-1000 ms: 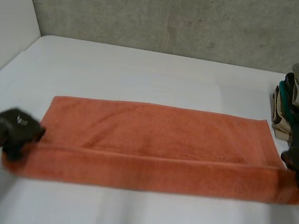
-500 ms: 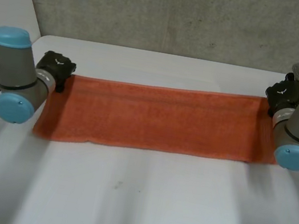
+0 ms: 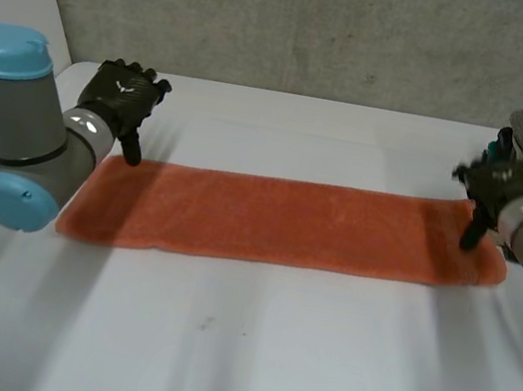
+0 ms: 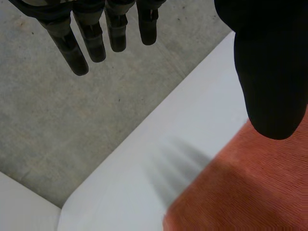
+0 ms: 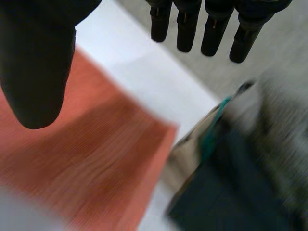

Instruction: Fold the laundry.

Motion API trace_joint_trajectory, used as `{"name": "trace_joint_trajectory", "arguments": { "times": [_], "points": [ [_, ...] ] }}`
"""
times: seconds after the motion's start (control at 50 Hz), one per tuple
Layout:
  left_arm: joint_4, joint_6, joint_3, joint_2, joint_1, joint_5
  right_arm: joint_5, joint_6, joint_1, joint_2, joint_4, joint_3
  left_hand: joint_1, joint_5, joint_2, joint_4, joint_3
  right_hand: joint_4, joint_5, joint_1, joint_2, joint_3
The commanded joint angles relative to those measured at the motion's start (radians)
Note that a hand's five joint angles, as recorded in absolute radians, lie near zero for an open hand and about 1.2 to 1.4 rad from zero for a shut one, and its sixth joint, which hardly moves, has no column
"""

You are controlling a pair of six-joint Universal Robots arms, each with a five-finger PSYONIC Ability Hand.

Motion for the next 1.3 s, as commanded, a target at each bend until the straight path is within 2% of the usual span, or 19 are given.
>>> {"name": "trace_joint_trajectory", "arguments": {
  "times": [0.02,0.2,0.22,0.26,0.36,0.4,0.48,0.58,0.68,0.76,0.84,0.86,0.98,1.06,1.22,1.24,1.26,1.28,1.3],
  "points": [
    [0.038,-0.012,-0.138,0.046,0.005,0.028,-0.09,0.001,-0.093,0.003,-0.008,0.141,-0.014,-0.049,-0.038,-0.029,-0.04,0.18,0.172,0.185,0.179,0.18],
    [0.103,-0.012,-0.192,0.046,-0.007,0.039,-0.104,-0.011,-0.116,0.1,-0.188,0.16,-0.014,-0.049,-0.038,-0.029,-0.04,0.312,0.304,0.317,0.311,0.312],
    [0.103,-0.012,-0.192,0.046,-0.007,0.04,-0.104,-0.013,-0.116,0.106,-0.199,0.157,-0.014,-0.049,-0.038,-0.029,-0.04,0.391,0.383,0.396,0.39,0.391],
    [0.104,-0.012,-0.192,0.049,-0.008,0.039,-0.085,-0.023,-0.118,0.124,-0.231,0.147,-0.014,-0.049,-0.038,-0.029,-0.04,1.104,1.095,1.109,1.103,1.103],
    [0.104,-0.015,-0.198,0.07,-0.008,0.034,0.037,-0.033,-0.148,0.103,-0.3,0.21,-0.014,-0.049,-0.038,-0.029,-0.04,1.107,1.099,1.112,1.106,1.107],
    [0.103,-0.015,-0.219,0.103,-0.008,0.036,0.073,-0.056,-0.177,0.013,-0.327,0.29,-0.014,-0.049,-0.038,-0.029,-0.04,1.107,1.099,1.112,1.106,1.107],
    [0.107,-0.016,-0.261,0.161,-0.004,0.04,0.045,-0.192,-0.3,-0.162,-0.317,0.354,-0.014,-0.049,-0.038,-0.029,-0.04,1.107,1.099,1.112,1.106,1.107],
    [0.109,-0.033,-0.305,0.207,0.001,0.057,0.035,-0.422,-0.418,-0.139,-0.312,0.329,-0.014,-0.049,-0.038,-0.029,-0.04,1.107,1.099,1.112,1.106,1.107],
    [0.109,-0.058,-0.347,0.232,0.005,0.07,0.067,-0.539,-0.412,-0.118,-0.315,0.273,-0.014,-0.049,-0.038,-0.029,-0.04,1.107,1.099,1.112,1.106,1.107],
    [0.109,-0.07,-0.368,0.242,0.005,0.07,0.055,-0.511,-0.307,-0.122,-0.35,0.259,-0.014,-0.049,-0.038,-0.029,-0.04,1.107,1.099,1.112,1.106,1.107],
    [0.109,-0.072,-0.379,0.265,0.005,0.07,0.0,-0.481,-0.095,-0.122,-0.464,0.261,-0.014,-0.049,-0.038,-0.029,-0.04,1.107,1.099,1.112,1.106,1.107],
    [0.109,-0.072,-0.38,0.273,0.005,0.07,-0.038,-0.479,0.0,-0.122,-0.529,0.273,-0.014,-0.049,-0.038,-0.029,-0.04,1.107,1.099,1.112,1.106,1.107],
    [0.11,-0.073,-0.382,0.299,0.002,0.068,-0.199,-0.478,0.273,-0.106,-0.685,0.312,-0.014,-0.049,-0.038,-0.029,-0.04,1.107,1.099,1.112,1.106,1.107],
    [0.113,-0.073,-0.382,0.298,-0.013,0.068,-0.299,-0.488,0.46,0.023,-0.719,0.284,-0.014,-0.049,-0.038,-0.029,-0.04,1.107,1.099,1.112,1.106,1.107],
    [0.164,-0.072,-0.35,0.249,-0.065,0.065,-0.272,-0.476,0.557,0.186,-0.702,0.229,-0.014,-0.049,-0.038,-0.029,-0.04,1.107,1.099,1.112,1.106,1.107],
    [0.173,-0.072,-0.342,0.239,-0.068,0.063,-0.256,-0.471,0.556,0.183,-0.7,0.232,-0.014,-0.049,-0.038,-0.029,-0.04,0.942,0.934,0.947,0.941,0.942],
    [0.178,-0.072,-0.331,0.233,-0.074,0.062,-0.226,-0.461,0.554,0.175,-0.7,0.239,-0.014,-0.049,-0.038,-0.029,-0.04,0.56,0.552,0.565,0.559,0.56],
    [0.181,-0.073,-0.312,0.223,-0.088,0.057,-0.166,-0.427,0.553,0.149,-0.7,0.256,-0.014,-0.049,-0.038,-0.029,-0.04,-0.115,-0.123,-0.11,-0.116,-0.115],
    [0.182,-0.073,-0.298,0.219,-0.099,0.056,-0.141,-0.407,0.551,0.128,-0.699,0.265,-0.014,-0.049,-0.038,-0.029,-0.04,-0.115,-0.123,-0.11,-0.116,-0.115]
  ]
}}
